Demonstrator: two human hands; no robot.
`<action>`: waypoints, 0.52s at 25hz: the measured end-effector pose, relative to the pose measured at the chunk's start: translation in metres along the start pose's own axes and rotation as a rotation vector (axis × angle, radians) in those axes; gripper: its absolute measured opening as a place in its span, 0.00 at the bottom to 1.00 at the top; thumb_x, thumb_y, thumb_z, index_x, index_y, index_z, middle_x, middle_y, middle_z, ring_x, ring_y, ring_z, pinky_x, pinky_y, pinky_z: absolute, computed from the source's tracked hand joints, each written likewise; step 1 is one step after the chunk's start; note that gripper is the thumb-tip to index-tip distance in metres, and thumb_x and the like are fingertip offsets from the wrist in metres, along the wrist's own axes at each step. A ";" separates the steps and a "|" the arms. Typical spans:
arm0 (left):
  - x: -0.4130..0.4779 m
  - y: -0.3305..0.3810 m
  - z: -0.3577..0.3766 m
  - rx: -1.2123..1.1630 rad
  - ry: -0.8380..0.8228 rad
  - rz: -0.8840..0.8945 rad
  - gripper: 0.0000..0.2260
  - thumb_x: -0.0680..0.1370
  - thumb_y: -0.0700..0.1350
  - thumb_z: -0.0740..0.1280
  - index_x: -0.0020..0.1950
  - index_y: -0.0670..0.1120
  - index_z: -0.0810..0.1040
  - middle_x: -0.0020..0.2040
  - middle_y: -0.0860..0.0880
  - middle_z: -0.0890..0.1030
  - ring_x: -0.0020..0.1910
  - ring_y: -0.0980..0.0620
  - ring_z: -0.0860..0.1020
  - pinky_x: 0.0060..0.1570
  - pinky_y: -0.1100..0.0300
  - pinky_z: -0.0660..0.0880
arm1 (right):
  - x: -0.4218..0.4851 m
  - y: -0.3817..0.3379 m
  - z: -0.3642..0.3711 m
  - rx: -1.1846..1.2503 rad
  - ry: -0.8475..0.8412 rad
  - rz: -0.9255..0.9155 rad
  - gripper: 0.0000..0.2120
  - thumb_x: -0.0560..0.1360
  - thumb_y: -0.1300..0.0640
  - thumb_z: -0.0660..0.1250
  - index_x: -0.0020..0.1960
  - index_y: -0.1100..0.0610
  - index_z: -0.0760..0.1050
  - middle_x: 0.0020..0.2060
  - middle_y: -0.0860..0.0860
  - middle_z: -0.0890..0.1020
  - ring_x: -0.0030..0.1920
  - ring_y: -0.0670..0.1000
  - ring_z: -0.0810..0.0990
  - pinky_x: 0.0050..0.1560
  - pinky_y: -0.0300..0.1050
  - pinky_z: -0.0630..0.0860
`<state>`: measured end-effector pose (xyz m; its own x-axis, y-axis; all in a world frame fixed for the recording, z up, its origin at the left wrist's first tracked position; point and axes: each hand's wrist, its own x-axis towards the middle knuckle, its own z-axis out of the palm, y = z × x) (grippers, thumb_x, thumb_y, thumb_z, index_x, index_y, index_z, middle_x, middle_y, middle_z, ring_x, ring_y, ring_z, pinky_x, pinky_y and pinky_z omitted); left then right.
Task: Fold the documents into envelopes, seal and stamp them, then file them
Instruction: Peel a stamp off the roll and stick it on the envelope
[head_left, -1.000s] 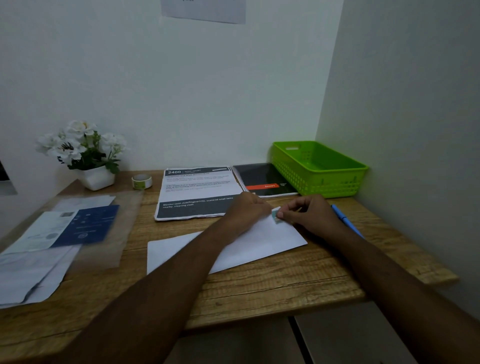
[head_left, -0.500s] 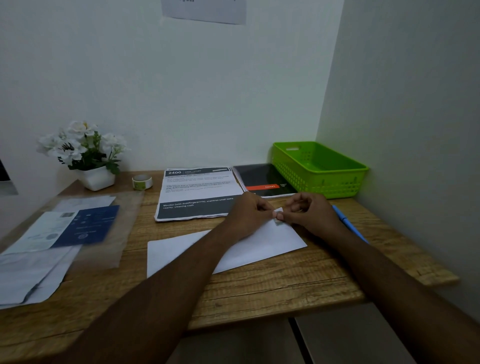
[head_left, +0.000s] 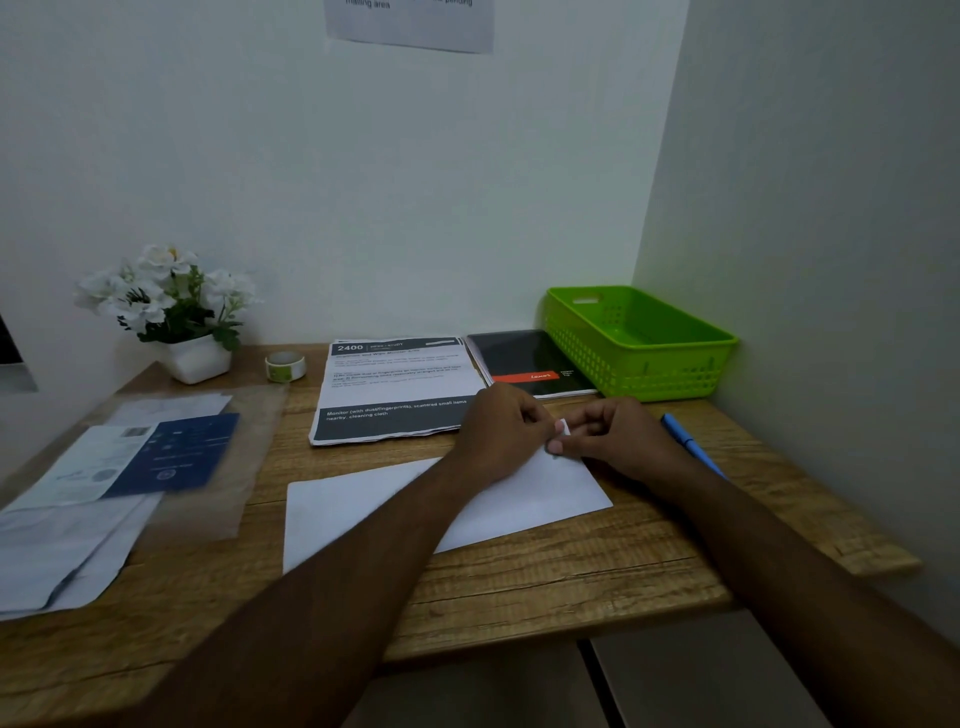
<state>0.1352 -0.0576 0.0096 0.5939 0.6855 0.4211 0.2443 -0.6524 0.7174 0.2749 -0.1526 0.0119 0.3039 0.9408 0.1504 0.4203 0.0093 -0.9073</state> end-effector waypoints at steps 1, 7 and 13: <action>0.000 0.001 0.001 0.011 0.009 0.003 0.06 0.71 0.45 0.73 0.35 0.45 0.84 0.29 0.52 0.79 0.29 0.57 0.75 0.34 0.61 0.72 | 0.000 0.000 0.000 0.021 0.010 -0.003 0.09 0.65 0.65 0.78 0.43 0.56 0.83 0.35 0.52 0.86 0.36 0.45 0.85 0.34 0.32 0.76; 0.003 0.002 -0.001 0.003 -0.026 -0.009 0.07 0.72 0.43 0.73 0.38 0.39 0.84 0.35 0.41 0.82 0.32 0.52 0.74 0.36 0.54 0.73 | 0.002 0.001 -0.001 0.075 -0.020 0.008 0.14 0.65 0.69 0.76 0.49 0.60 0.82 0.38 0.53 0.86 0.37 0.44 0.85 0.36 0.34 0.78; 0.003 -0.005 -0.013 -0.053 -0.074 -0.034 0.07 0.74 0.36 0.69 0.50 0.40 0.84 0.46 0.43 0.84 0.42 0.54 0.78 0.43 0.63 0.74 | 0.006 0.004 -0.006 0.120 -0.037 0.065 0.17 0.71 0.72 0.70 0.57 0.60 0.80 0.44 0.54 0.86 0.44 0.46 0.85 0.43 0.36 0.79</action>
<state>0.1257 -0.0482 0.0144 0.6419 0.6796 0.3552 0.2253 -0.6100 0.7597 0.2834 -0.1492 0.0113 0.2941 0.9526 0.0774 0.2954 -0.0136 -0.9553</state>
